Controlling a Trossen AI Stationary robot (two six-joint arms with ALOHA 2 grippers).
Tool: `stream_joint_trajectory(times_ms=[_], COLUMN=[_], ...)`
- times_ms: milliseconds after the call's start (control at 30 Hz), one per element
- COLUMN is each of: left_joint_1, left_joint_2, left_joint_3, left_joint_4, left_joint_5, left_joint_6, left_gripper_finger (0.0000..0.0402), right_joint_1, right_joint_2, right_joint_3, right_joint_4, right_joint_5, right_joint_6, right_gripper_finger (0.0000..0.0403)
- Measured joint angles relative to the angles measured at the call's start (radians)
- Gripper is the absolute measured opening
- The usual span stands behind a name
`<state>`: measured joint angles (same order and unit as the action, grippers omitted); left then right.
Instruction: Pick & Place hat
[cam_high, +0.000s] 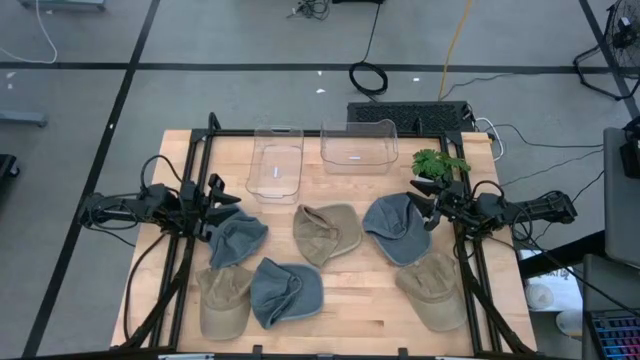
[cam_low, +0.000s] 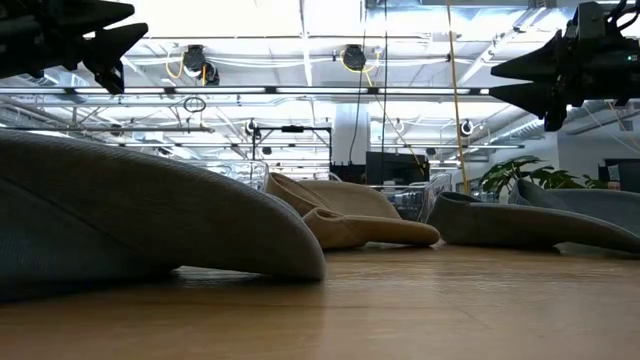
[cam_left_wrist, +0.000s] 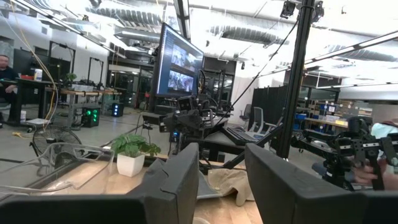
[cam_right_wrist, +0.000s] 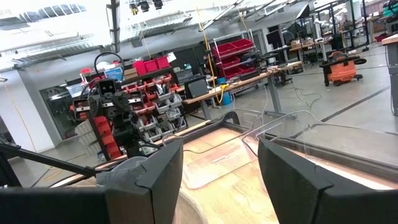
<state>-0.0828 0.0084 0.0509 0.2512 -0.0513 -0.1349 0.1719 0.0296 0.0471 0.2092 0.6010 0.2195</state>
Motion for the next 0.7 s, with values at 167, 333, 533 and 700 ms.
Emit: stream_joint_trajectory(times_ms=[167, 333, 533, 700], left_joint_1=[0.000, 0.000, 0.000, 0.000], left_joint_2=[0.000, 0.000, 0.000, 0.000], left_joint_3=[0.000, 0.000, 0.000, 0.000], left_joint_4=[0.000, 0.000, 0.000, 0.000], left_joint_5=[0.000, 0.000, 0.000, 0.000], left_joint_6=[0.000, 0.000, 0.000, 0.000], left_gripper_finger=[0.0149, 0.0143, 0.0136, 0.0146], right_joint_1=[0.000, 0.000, 0.000, 0.000], right_joint_2=[0.000, 0.000, 0.000, 0.000], right_joint_3=[0.000, 0.000, 0.000, 0.000], right_joint_4=[0.000, 0.000, 0.000, 0.000], right_joint_5=[0.000, 0.000, 0.000, 0.000], right_joint_6=[0.000, 0.000, 0.000, 0.000], right_gripper_finger=[0.0196, 0.0196, 0.0196, 0.0196])
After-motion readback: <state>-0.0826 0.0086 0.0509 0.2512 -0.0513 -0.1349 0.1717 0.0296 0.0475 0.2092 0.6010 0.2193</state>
